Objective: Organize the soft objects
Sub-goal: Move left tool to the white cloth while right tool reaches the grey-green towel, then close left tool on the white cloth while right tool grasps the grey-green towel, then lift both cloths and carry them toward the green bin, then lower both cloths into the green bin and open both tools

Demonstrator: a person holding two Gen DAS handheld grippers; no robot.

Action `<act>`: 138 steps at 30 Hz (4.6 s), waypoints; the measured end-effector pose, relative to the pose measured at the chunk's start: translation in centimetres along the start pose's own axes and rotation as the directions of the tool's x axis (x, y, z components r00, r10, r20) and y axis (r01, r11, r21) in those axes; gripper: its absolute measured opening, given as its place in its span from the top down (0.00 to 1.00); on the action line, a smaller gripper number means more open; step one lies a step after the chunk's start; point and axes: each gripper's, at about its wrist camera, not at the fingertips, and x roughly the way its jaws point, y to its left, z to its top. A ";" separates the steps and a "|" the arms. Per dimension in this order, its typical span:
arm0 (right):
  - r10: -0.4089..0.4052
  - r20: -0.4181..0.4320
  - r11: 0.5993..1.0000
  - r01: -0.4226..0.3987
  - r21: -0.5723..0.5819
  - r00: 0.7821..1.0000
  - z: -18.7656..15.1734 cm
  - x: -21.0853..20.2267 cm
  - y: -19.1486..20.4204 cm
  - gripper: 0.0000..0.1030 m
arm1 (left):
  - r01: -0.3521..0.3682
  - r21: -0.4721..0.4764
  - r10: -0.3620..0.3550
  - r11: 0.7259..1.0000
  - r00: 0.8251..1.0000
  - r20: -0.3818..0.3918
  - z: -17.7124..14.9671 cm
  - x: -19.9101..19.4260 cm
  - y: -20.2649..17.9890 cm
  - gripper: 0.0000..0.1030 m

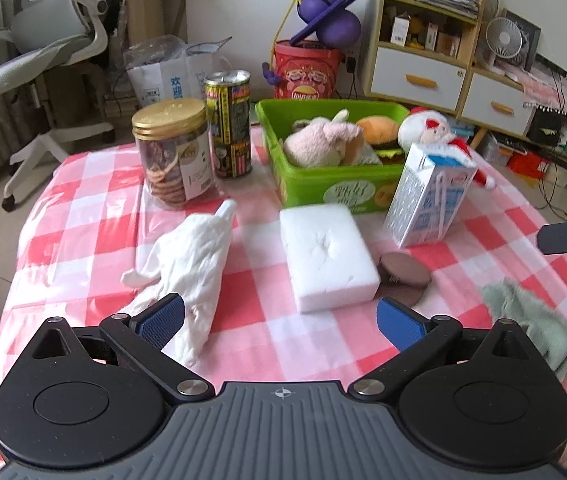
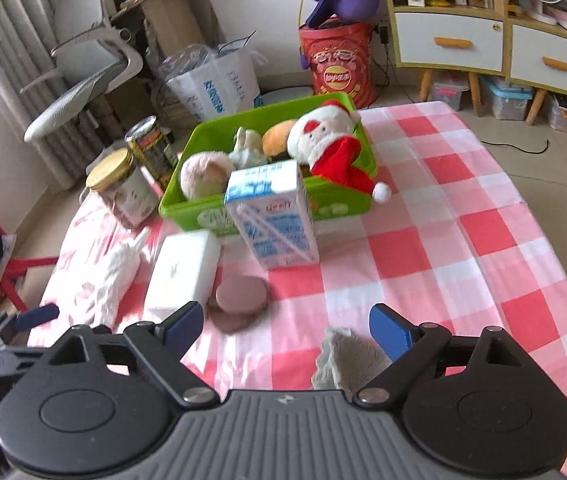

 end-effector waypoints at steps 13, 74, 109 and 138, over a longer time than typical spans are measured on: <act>-0.033 -0.098 0.999 0.033 0.002 0.995 -2.3 1.2 -1.5 0.26 | 0.043 0.016 -0.042 0.999 0.996 -0.073 -2.8 1.1 0.9 0.05; -0.029 -0.228 0.986 0.065 0.151 0.973 -2.6 3.7 -4.7 0.95 | 0.238 0.032 -0.230 0.971 0.960 -0.162 -1.1 0.4 -6.2 0.72; 0.138 0.104 0.940 -0.163 0.301 0.985 6.3 -1.6 -5.4 0.95 | 0.167 -0.233 -0.161 0.958 0.986 0.045 5.9 -0.8 -1.4 0.75; 0.275 0.057 0.960 -0.278 0.046 0.960 17.0 10.3 -1.1 0.94 | -0.017 -0.027 0.020 0.999 0.991 0.129 17.4 11.4 -2.4 0.75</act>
